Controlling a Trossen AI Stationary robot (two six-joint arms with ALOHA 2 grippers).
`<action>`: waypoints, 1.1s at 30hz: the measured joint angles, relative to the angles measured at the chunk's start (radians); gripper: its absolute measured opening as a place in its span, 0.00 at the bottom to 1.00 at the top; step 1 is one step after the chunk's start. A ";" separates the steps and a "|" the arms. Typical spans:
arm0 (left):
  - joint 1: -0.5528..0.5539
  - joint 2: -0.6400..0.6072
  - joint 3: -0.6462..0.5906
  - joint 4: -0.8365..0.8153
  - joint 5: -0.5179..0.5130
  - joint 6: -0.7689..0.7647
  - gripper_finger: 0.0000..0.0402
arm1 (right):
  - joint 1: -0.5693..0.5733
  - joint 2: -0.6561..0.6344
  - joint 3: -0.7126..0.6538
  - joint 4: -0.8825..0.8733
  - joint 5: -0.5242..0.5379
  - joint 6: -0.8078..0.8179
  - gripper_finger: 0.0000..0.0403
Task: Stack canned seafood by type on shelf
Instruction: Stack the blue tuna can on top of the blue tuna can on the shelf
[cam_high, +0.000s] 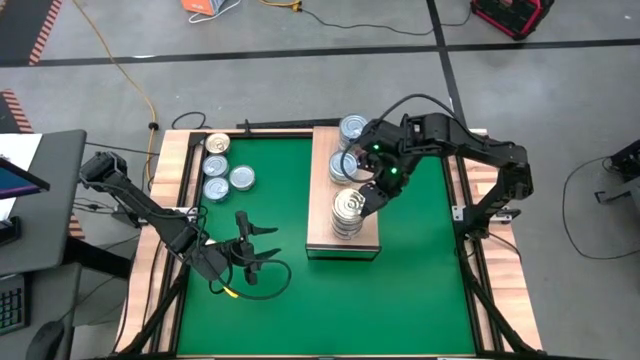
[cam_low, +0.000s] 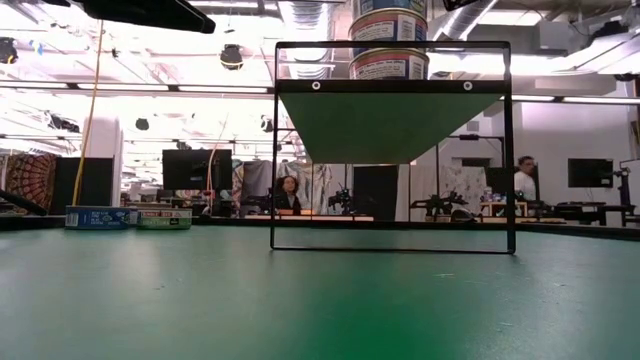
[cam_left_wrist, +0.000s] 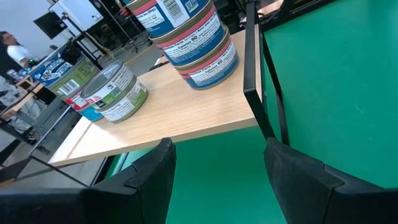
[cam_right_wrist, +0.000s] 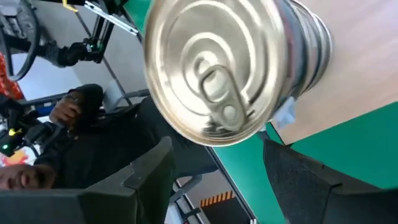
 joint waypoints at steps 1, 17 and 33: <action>0.000 0.000 0.000 0.000 0.001 0.001 0.58 | 0.000 0.000 0.000 -0.004 0.000 0.003 0.66; -0.097 -0.116 0.000 -0.380 0.065 -0.316 0.58 | 0.324 -0.108 -0.024 -0.160 0.571 -0.027 0.66; 0.193 -0.110 -0.006 -0.817 0.266 -0.753 0.56 | 0.742 -0.196 -0.550 0.384 1.171 -0.001 0.53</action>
